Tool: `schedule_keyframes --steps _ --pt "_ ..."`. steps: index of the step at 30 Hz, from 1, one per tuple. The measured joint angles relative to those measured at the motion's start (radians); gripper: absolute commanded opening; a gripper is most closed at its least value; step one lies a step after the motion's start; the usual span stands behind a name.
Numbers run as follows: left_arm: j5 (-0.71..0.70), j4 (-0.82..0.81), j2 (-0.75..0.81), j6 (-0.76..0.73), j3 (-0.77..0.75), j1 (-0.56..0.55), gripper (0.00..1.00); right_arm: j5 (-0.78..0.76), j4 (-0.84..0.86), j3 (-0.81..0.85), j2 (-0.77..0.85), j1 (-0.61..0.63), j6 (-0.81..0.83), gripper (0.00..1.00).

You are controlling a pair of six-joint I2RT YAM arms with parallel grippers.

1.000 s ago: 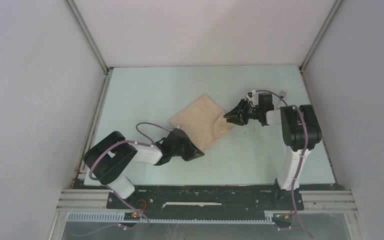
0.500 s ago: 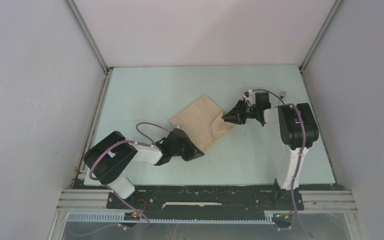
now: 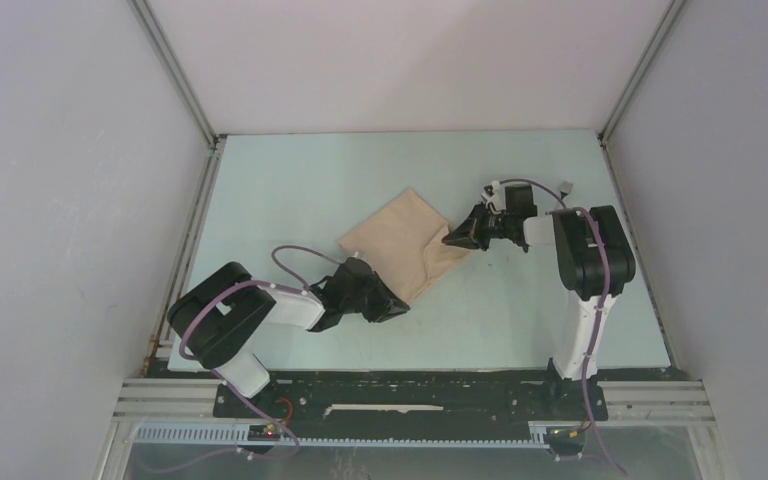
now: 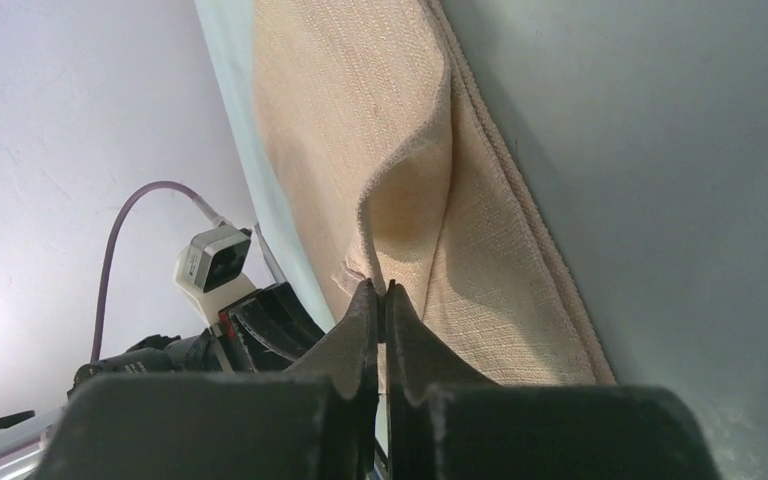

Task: Fold the napkin into a case and place the utensils inside
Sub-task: Pick up the top corner of the square-folded napkin from the center of the board, then fold the top corner of the square-folded napkin at the center of the board.

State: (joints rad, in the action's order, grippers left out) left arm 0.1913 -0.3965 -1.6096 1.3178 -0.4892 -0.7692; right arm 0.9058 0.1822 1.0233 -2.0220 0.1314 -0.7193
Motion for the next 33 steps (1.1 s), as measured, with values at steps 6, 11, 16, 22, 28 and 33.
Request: schedule_keyframes --steps 6,11,16,22,28,33 --pt "-0.001 0.014 0.056 -0.015 0.035 0.002 0.44 0.011 0.002 0.001 0.005 -0.001 -0.001 0.0" --pt "-0.003 0.082 0.17 -0.053 0.083 0.01 0.63 0.013 -0.012 0.001 0.035 -0.001 0.002 0.01" --pt "-0.005 0.166 0.297 -0.097 0.107 0.033 0.67 -0.023 -0.114 0.048 0.085 0.003 0.06 0.09" --pt "-0.003 0.218 0.44 -0.124 0.161 0.125 0.69 -0.067 -0.222 0.096 0.105 0.023 0.133 0.0" --pt "0.022 0.273 0.537 -0.157 0.179 0.327 0.69 -0.089 -0.367 0.236 0.086 0.097 0.228 0.0" --pt "0.061 0.279 0.507 -0.176 0.158 0.406 0.69 -0.097 -0.481 0.426 -0.003 0.176 0.298 0.0"
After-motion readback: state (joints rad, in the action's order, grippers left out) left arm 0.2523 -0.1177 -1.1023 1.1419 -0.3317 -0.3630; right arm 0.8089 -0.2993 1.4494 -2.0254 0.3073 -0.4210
